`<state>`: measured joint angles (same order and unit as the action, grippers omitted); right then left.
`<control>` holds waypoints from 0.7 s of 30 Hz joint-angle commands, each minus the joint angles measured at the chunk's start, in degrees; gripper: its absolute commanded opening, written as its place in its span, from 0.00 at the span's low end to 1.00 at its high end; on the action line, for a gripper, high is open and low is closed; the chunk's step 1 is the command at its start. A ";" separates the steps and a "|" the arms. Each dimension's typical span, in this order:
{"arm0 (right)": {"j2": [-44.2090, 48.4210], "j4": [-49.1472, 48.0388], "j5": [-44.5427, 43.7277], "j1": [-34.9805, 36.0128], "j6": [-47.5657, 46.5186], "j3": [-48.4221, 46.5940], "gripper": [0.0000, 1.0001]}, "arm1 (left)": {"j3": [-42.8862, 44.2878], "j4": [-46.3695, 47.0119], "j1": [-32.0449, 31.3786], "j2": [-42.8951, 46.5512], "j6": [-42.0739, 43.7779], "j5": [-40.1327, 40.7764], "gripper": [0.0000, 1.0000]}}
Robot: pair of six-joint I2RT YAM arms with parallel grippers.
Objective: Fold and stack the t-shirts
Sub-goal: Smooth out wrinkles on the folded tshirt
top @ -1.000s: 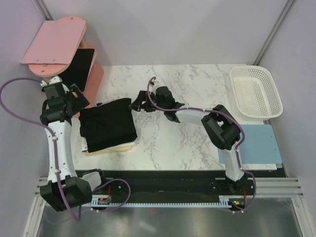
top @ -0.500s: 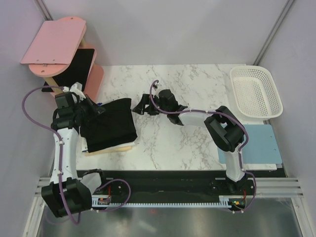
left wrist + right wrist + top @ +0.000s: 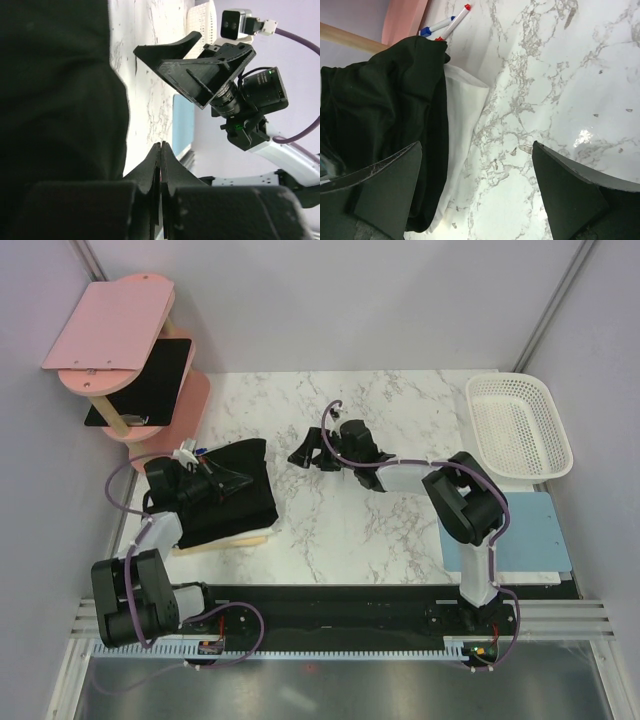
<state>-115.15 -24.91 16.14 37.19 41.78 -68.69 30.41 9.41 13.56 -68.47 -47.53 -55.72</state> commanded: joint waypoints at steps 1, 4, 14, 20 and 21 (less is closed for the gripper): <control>2.65 -3.13 1.00 -0.63 -0.29 1.10 0.98 | -3.96 17.48 0.06 -3.77 -10.92 -3.60 0.02; 2.48 -3.22 1.08 -1.15 -0.21 1.45 0.98 | -5.19 18.63 0.15 -6.23 -11.45 -2.90 0.02; 1.42 -2.69 1.79 -2.38 0.41 1.80 0.98 | -11.34 16.64 9.90 -12.57 -10.49 -1.84 0.02; 0.46 -3.13 2.23 -2.56 1.37 1.45 0.98 | -8.89 4.41 12.28 -12.57 -2.05 -0.35 0.02; 0.28 -3.31 2.40 -2.65 1.55 1.36 0.98 | -8.62 4.22 12.19 -12.48 -1.26 -0.35 0.02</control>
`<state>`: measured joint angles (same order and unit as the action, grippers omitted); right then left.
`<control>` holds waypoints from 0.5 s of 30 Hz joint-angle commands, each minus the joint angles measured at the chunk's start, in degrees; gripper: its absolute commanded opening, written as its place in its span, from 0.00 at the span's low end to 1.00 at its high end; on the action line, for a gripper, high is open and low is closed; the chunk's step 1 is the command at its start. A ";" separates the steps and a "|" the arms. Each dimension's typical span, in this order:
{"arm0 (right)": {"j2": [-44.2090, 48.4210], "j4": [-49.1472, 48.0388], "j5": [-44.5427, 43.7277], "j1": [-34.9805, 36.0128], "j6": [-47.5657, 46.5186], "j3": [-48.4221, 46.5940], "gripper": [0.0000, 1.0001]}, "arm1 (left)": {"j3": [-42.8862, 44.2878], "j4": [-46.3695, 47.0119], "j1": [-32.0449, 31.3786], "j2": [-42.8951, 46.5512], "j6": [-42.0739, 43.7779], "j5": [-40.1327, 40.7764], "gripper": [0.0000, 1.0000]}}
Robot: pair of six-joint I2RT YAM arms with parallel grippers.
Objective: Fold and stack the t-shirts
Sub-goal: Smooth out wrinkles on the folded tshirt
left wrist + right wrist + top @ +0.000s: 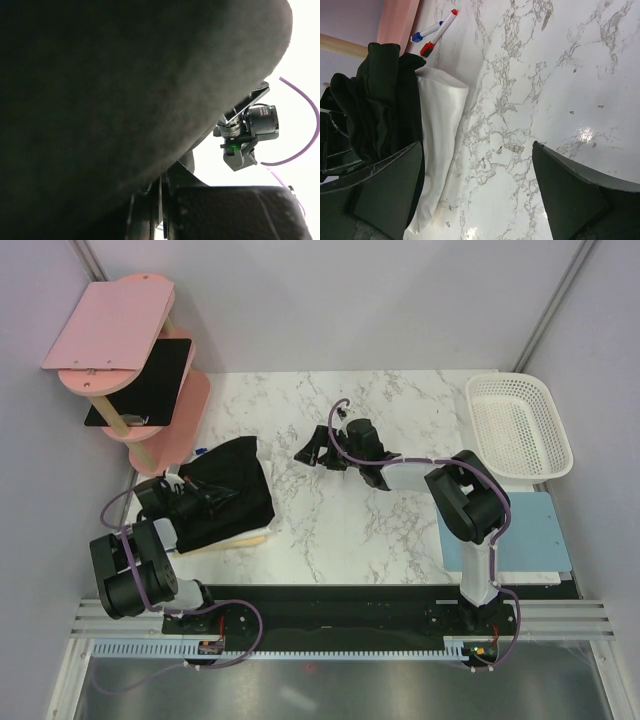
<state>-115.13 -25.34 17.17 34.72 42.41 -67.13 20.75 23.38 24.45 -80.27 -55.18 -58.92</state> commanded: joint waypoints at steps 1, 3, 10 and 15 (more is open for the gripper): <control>0.08 -3.13 1.55 -0.09 1.00 -0.10 0.98 | 1.30 -9.84 1.39 -0.24 6.83 2.23 0.02; -0.01 -3.22 1.55 -0.18 1.36 -0.19 0.98 | 2.45 -10.10 1.31 0.37 7.10 1.44 0.02; -0.18 -3.22 1.55 -0.09 1.44 -0.01 0.98 | 9.73 -11.51 -2.91 4.50 7.28 -2.61 0.02; -0.62 -3.75 1.55 -0.18 2.14 0.07 0.98 | 14.66 -16.08 -9.31 9.33 8.51 -0.07 0.02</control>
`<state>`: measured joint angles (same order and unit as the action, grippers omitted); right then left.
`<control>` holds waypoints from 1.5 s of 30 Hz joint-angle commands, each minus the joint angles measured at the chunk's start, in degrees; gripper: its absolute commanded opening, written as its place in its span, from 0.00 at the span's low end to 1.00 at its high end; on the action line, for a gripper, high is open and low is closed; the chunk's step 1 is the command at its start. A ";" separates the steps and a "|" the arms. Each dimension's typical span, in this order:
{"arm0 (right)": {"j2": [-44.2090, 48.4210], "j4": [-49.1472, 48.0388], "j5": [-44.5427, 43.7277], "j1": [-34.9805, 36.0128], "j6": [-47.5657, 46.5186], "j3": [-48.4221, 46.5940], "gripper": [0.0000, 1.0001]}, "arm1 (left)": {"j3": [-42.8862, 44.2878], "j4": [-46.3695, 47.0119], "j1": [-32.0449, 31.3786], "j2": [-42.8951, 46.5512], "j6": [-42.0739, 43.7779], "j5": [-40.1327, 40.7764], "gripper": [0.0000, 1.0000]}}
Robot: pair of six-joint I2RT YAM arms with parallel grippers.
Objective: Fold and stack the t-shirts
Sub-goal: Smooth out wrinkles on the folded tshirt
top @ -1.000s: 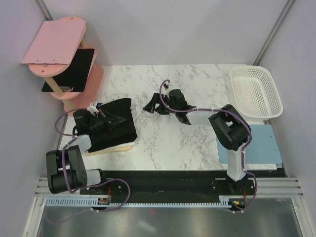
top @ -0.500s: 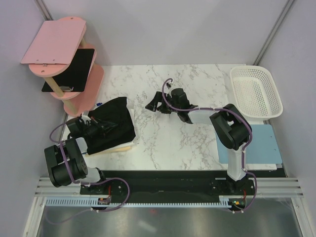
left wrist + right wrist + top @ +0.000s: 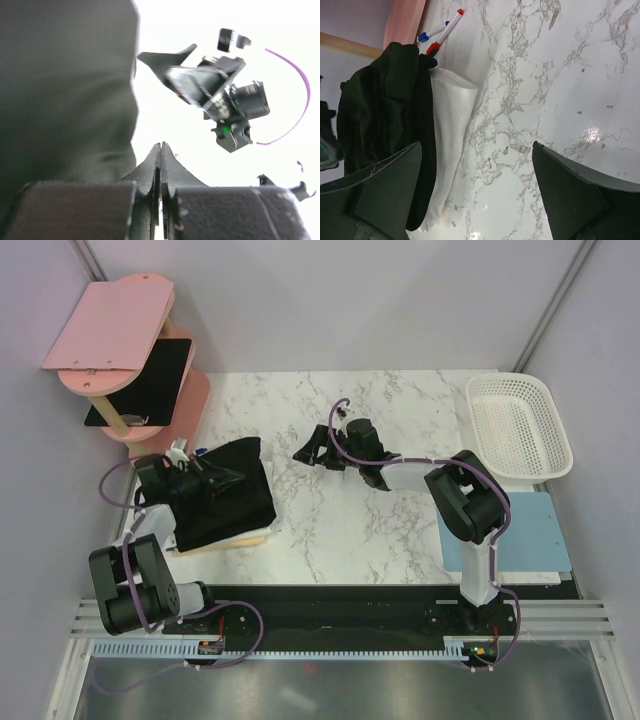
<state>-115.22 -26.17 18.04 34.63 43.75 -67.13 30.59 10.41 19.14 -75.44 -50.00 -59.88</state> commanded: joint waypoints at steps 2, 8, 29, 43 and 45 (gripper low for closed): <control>-0.53 -3.09 0.68 0.00 0.81 0.25 0.98 | 5.88 -3.21 -5.68 4.69 2.72 1.87 0.02; -0.71 -2.83 0.50 -0.18 0.90 0.60 0.98 | 6.41 -2.34 -13.06 1.09 2.54 5.64 0.02; -2.20 -3.01 0.94 -2.29 3.01 1.21 0.98 | -6.51 0.40 -24.58 -5.33 2.62 12.24 0.02; 4.02 2.96 -2.74 -3.52 -3.13 3.94 0.98 | 19.31 -20.32 -28.01 3.37 14.03 18.72 0.09; 5.61 6.65 -5.03 -4.57 -6.21 4.46 0.98 | 26.41 -28.32 -30.38 1.79 18.52 28.20 0.19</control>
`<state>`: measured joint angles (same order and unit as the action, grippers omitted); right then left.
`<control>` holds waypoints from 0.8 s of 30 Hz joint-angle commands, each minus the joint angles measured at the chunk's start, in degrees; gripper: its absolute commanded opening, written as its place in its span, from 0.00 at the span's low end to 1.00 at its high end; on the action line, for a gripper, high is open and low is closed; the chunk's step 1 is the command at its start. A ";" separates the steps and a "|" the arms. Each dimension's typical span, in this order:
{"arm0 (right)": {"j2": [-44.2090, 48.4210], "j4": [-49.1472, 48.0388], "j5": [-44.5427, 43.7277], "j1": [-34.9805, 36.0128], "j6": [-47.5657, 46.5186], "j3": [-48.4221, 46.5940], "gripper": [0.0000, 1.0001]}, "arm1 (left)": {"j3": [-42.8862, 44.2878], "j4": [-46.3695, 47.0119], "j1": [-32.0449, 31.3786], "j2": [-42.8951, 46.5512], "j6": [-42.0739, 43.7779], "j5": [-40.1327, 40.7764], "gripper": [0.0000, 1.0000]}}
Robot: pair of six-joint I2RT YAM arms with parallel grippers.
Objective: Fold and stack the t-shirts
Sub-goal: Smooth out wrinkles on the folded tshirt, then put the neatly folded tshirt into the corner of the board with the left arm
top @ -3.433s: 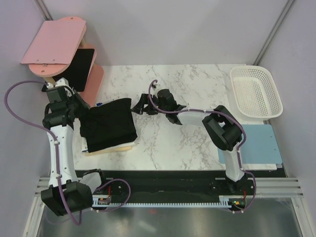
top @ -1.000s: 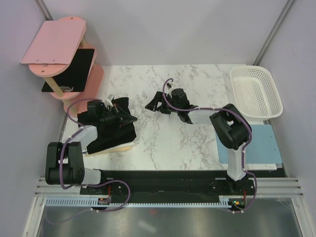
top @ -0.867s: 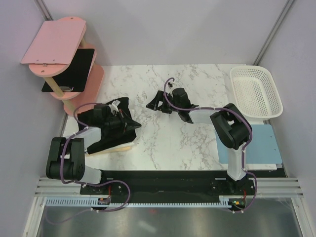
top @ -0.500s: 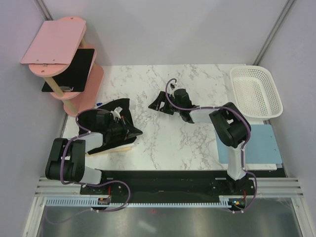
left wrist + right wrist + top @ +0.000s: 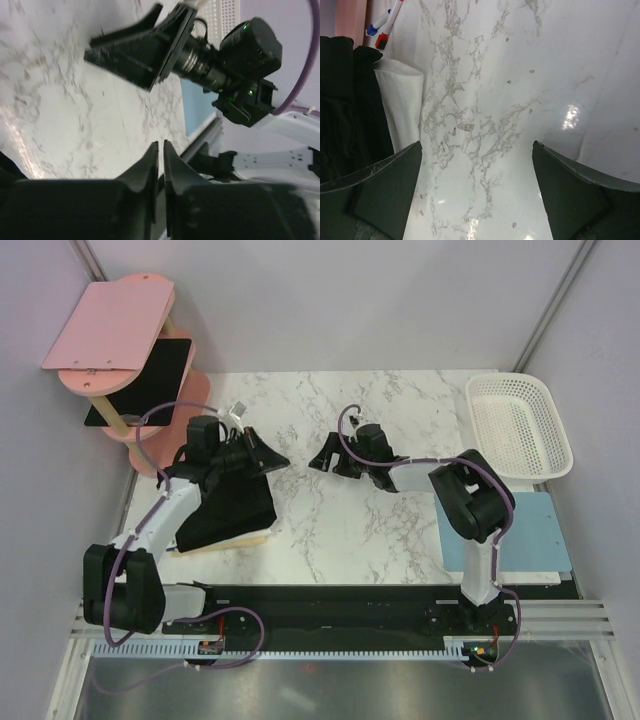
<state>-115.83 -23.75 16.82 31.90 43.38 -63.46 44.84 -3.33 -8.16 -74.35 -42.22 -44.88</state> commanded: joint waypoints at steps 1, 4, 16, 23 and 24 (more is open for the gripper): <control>7.97 5.37 -4.51 -2.28 -6.72 0.88 0.98 | 14.64 -16.68 -3.96 -0.52 13.28 16.11 0.24; 11.31 8.97 -6.71 -4.73 -9.27 1.76 0.98 | 23.95 -25.12 -8.17 -6.58 16.89 26.40 0.58; 19.85 15.48 -6.98 -15.81 -12.96 3.61 0.98 | 40.77 -36.30 -24.44 -31.45 18.23 48.39 0.02; 21.87 15.84 -5.31 -19.77 -13.49 5.54 0.98 | 38.58 -37.62 -24.53 -37.10 16.20 51.47 0.02; 21.88 15.84 -5.04 -20.03 -13.58 5.63 0.98 | 38.22 -37.88 -24.62 -37.27 16.11 51.91 0.02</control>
<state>-96.51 -8.05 10.50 13.04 31.20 -58.57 83.09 -39.35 -33.04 -111.15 -25.39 2.02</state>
